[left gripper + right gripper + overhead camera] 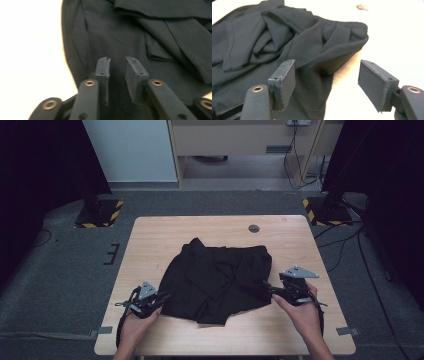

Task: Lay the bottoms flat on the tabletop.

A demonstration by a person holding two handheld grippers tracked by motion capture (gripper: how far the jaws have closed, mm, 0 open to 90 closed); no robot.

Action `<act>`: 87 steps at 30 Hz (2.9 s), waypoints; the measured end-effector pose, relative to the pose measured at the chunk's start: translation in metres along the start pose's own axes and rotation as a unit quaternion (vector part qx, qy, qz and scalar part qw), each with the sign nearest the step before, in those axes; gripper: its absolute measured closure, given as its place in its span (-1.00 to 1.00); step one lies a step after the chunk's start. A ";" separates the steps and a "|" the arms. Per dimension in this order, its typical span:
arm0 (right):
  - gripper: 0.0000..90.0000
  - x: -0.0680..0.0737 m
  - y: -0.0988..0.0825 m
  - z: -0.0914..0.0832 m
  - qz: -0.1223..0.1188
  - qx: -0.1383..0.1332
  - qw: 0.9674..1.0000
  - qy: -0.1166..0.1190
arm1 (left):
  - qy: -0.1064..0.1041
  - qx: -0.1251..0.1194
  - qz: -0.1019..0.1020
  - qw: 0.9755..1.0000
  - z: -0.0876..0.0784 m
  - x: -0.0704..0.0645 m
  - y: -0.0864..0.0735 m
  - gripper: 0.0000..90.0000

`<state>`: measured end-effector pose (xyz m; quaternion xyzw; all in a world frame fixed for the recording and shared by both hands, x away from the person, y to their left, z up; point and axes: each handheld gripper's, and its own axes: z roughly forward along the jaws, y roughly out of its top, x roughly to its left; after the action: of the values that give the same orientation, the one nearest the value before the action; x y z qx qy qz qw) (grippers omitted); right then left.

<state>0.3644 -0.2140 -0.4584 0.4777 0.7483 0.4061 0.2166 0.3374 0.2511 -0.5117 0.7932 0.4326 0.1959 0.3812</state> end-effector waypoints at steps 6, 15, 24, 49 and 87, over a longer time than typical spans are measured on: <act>-0.34 -0.003 0.015 0.005 0.014 -0.001 1.000 0.004 | 0.018 0.002 0.008 1.000 0.005 -0.001 0.000 0.30; -0.38 -0.006 0.040 0.049 0.015 0.061 0.998 -0.030 | 0.017 0.014 0.011 1.000 0.014 -0.003 0.000 0.10; 0.34 -0.010 0.005 0.062 0.005 0.142 0.989 -0.036 | 0.002 0.036 0.024 0.999 0.024 -0.007 0.000 0.48; -0.22 -0.012 0.018 0.055 -0.008 0.071 0.997 -0.007 | 0.026 0.016 0.017 0.999 0.015 -0.004 0.001 0.70; 0.70 0.119 0.063 0.194 -0.083 0.127 0.987 0.062 | 0.015 0.002 0.009 1.000 0.008 0.000 0.003 0.72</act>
<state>0.4832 -0.0171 -0.5119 0.4119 0.8426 0.3171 0.1406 0.3444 0.2469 -0.5144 0.7951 0.4313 0.2098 0.3712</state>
